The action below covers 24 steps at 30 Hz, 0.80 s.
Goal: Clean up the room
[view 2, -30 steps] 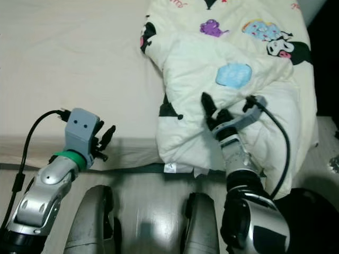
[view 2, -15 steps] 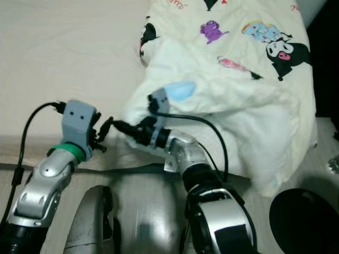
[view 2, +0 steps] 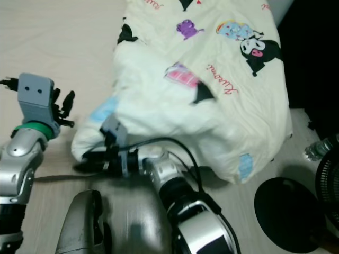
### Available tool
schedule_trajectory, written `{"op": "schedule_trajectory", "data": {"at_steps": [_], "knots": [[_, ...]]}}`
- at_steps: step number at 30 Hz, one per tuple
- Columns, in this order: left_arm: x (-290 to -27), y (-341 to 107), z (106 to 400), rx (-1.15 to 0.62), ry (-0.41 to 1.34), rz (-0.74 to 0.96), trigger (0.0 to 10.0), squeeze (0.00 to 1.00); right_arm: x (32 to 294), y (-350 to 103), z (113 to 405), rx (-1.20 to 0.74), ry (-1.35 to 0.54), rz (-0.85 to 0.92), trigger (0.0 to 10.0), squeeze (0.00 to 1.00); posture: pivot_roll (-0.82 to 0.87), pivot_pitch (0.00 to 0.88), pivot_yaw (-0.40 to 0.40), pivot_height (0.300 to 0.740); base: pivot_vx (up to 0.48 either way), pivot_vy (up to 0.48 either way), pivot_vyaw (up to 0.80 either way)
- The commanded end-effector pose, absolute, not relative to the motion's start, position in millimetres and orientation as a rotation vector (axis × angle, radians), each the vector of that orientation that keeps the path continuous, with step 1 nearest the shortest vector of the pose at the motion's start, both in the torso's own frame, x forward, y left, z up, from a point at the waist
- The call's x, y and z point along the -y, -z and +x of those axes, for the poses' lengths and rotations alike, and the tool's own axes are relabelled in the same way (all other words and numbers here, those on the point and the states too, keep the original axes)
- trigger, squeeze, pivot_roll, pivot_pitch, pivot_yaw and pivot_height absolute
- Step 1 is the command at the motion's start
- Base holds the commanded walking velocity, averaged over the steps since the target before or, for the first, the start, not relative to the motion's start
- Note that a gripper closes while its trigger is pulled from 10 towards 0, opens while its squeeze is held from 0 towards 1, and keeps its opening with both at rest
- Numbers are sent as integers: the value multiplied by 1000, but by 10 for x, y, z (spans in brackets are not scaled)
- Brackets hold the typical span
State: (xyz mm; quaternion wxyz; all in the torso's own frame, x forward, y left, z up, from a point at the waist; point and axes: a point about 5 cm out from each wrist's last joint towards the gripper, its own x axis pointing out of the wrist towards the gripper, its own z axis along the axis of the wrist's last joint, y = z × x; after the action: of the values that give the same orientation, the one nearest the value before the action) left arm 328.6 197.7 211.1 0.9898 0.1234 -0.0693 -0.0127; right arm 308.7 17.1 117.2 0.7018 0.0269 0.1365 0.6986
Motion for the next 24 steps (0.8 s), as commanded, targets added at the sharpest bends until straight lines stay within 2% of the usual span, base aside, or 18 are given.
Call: {"op": "schedule_trajectory", "data": {"at_steps": [1,3,5,8,10,12,14,15,17,18,20,21,22,24], "knots": [[-1942,-2025,3260,115,75,277,10000,0,-300,-1043,3003,-352,-1503,55,10000,0,140,172,18,575,0,0,0],[-1866,-1986,3243,116,121,290,10000,0,-157,-861,3117,-451,-1237,65,10000,0,134,171,16,575,0,0,0],[-1812,-1954,3242,114,131,285,10000,0,2,-708,3155,-514,-1095,2,10000,0,108,166,19,575,0,0,0],[-1783,-1945,3249,114,135,279,10000,0,64,-662,3151,-507,-1081,-68,10000,0,108,166,19,575,0,0,0],[-1702,-1939,3263,120,154,263,10000,0,172,-614,3117,-455,-1114,-235,10000,0,94,162,19,575,0,0,0],[-1665,-1937,3267,124,164,260,10000,0,197,-635,3087,-424,-1151,-248,10000,0,89,162,19,575,0,0,0],[-1622,-1926,3268,128,174,257,10000,0,251,-710,3009,-354,-1217,-240,10000,0,69,163,17,575,0,0,0],[-1566,-1907,3265,130,184,252,10000,0,354,-853,2859,-244,-1298,-217,10000,0,66,163,15,575,0,0,0],[-1566,-1907,3265,130,184,252,10000,0,354,-853,2859,-244,-1298,-217,10000,0,66,163,15,575,0,0,0],[-1511,-1869,3244,124,200,245,10000,0,565,-1104,2770,-99,-1253,-118,10000,0,54,168,20,575,0,0,0],[-1511,-1869,3244,124,200,245,10000,0,565,-1104,2770,-99,-1253,-118,10000,0,54,168,20,575,0,0,0],[-1460,-1816,3215,113,222,243,10000,0,876,-1348,2832,47,-1011,-19,10000,0,38,174,24,575,0,0,0],[-1445,-1797,3206,110,229,246,10000,0,1005,-1414,2874,88,-899,19,10000,0,38,174,24,575,0,0,0],[-1445,-1797,3206,110,229,246,10000,0,1005,-1414,2874,88,-899,19,10000,0,38,174,24,575,0,0,0]]}}
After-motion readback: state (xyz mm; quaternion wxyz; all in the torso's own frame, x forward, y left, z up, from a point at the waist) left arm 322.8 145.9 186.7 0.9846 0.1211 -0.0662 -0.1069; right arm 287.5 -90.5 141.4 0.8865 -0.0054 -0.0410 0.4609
